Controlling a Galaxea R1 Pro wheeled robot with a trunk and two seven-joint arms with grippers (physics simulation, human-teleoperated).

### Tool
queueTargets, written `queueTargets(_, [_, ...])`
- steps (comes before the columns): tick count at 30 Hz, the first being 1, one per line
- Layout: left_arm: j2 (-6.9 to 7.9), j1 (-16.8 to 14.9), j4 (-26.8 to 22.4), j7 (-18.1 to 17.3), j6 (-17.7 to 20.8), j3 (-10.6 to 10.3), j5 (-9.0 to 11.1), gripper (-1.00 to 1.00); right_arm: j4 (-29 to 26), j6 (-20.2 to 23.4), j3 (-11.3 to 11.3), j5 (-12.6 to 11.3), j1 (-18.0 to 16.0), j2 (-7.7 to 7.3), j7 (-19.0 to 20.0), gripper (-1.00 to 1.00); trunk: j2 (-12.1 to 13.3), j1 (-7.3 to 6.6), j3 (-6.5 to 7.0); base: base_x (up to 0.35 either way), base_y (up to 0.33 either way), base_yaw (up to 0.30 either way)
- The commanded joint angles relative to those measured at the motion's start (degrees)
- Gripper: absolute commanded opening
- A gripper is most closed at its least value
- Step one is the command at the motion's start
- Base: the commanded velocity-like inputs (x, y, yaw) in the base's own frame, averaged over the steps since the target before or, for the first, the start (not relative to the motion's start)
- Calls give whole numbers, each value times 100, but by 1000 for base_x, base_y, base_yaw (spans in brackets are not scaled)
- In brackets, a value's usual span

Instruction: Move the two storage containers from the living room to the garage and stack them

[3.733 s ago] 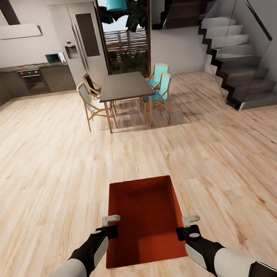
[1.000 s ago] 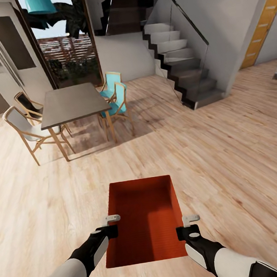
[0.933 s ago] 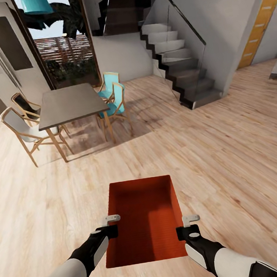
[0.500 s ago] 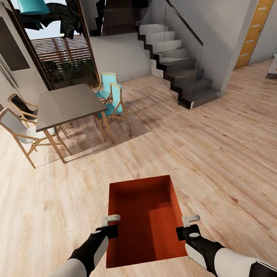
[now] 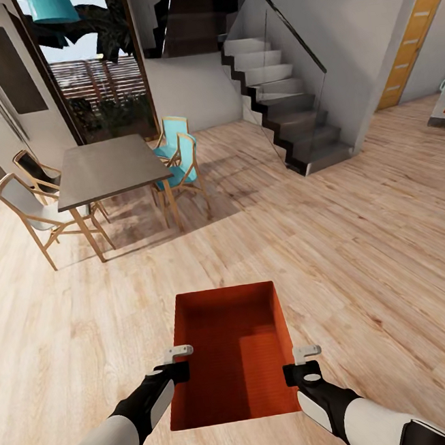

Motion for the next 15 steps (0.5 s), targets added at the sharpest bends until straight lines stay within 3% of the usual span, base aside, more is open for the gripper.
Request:
queueTargets(1, [74, -4, -37, 82, 29, -144, 29, -100, 48, -12, 62, -189, -4, -6, -16, -100, -10, 3, -9, 0, 0, 0])
queueTargets(15, [74, -4, -35, 82, 37, -144, 29, -100, 48, -13, 62, -193, -4, -6, -15, -100, -10, 3, -9, 1, 0, 0])
